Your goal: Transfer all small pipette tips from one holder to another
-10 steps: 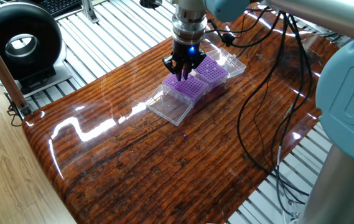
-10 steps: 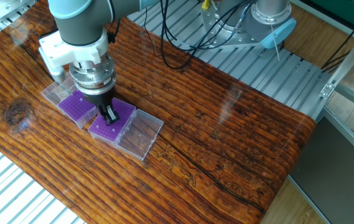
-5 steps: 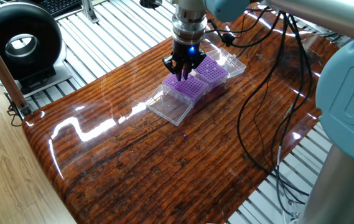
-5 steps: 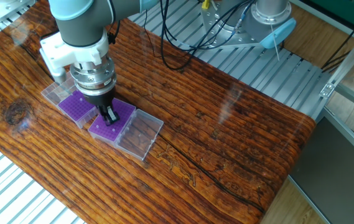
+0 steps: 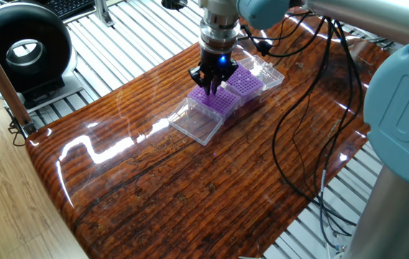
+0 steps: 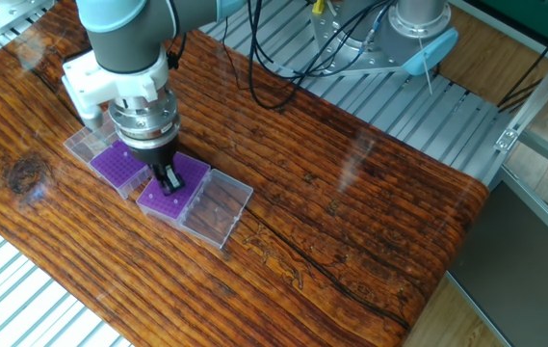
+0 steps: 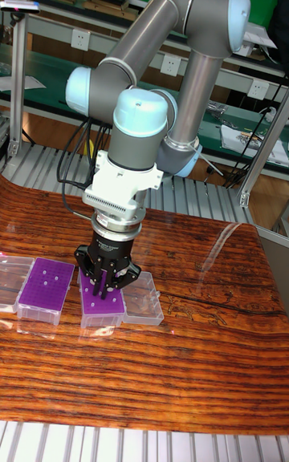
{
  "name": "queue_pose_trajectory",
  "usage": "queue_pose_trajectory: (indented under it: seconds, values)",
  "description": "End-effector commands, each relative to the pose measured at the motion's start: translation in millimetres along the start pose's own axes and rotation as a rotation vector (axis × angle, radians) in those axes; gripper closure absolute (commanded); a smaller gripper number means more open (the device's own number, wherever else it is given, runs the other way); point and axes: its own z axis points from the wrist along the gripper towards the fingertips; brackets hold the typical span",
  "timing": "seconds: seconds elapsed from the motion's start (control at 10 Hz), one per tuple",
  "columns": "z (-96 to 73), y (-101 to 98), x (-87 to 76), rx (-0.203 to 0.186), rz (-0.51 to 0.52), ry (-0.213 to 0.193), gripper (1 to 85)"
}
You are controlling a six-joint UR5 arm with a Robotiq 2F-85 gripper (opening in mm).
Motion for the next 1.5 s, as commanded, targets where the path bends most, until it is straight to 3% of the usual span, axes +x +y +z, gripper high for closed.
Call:
queue_pose_trajectory:
  seconds: [0.0, 0.5, 0.7, 1.0, 1.4]
  values:
    - [-1.1, 1.1, 0.6, -0.009, 0.011, 0.003, 66.0]
    - [-1.8, -3.9, -1.5, 0.006, 0.021, -0.005, 75.3]
    - [-3.2, -7.0, -0.8, 0.031, 0.041, -0.007, 84.3]
    - [-4.2, -8.3, -1.8, 0.057, 0.057, -0.018, 84.3]
    - [-12.1, -11.2, -2.8, 0.061, 0.076, -0.002, 84.3]
